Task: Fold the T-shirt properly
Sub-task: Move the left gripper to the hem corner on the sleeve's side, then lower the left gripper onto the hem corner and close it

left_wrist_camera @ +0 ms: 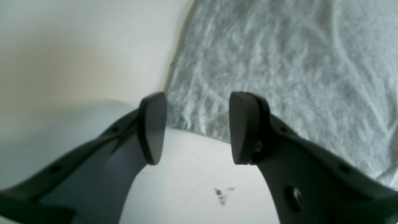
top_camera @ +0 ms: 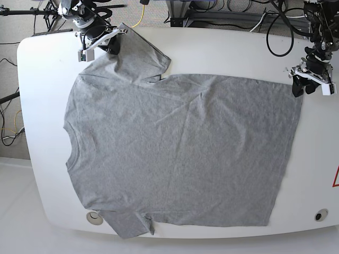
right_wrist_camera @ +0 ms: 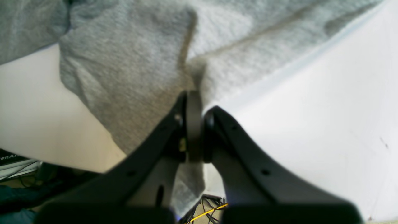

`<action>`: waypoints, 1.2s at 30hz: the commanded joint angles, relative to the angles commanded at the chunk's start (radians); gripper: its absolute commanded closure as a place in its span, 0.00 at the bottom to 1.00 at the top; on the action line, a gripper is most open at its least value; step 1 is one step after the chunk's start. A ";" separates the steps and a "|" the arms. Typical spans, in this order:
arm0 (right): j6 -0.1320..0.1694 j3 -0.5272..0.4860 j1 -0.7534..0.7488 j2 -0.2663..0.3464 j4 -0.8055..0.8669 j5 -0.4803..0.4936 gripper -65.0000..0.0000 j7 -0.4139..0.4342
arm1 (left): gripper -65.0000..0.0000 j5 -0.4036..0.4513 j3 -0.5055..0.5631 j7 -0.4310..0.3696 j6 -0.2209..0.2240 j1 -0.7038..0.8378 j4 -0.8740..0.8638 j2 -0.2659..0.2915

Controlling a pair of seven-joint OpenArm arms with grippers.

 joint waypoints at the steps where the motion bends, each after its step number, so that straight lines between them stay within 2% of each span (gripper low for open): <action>1: 0.000 0.000 0.000 0.000 -0.001 0.000 1.00 0.000 | 0.52 0.000 -0.002 0.000 -0.002 0.001 0.001 0.004; 5: 0.001 -0.003 0.003 0.001 -0.005 -0.002 1.00 0.001 | 0.52 -0.008 -0.015 0.008 -0.013 0.010 0.006 0.035; 13: 0.001 -0.003 0.003 0.000 -0.003 -0.004 1.00 0.002 | 0.52 -0.010 -0.014 0.011 -0.016 -0.008 -0.008 0.051; 36: 0.001 -0.003 0.009 0.000 0.003 0.000 1.00 0.008 | 0.55 -0.011 -0.004 0.044 -0.041 -0.052 -0.104 0.032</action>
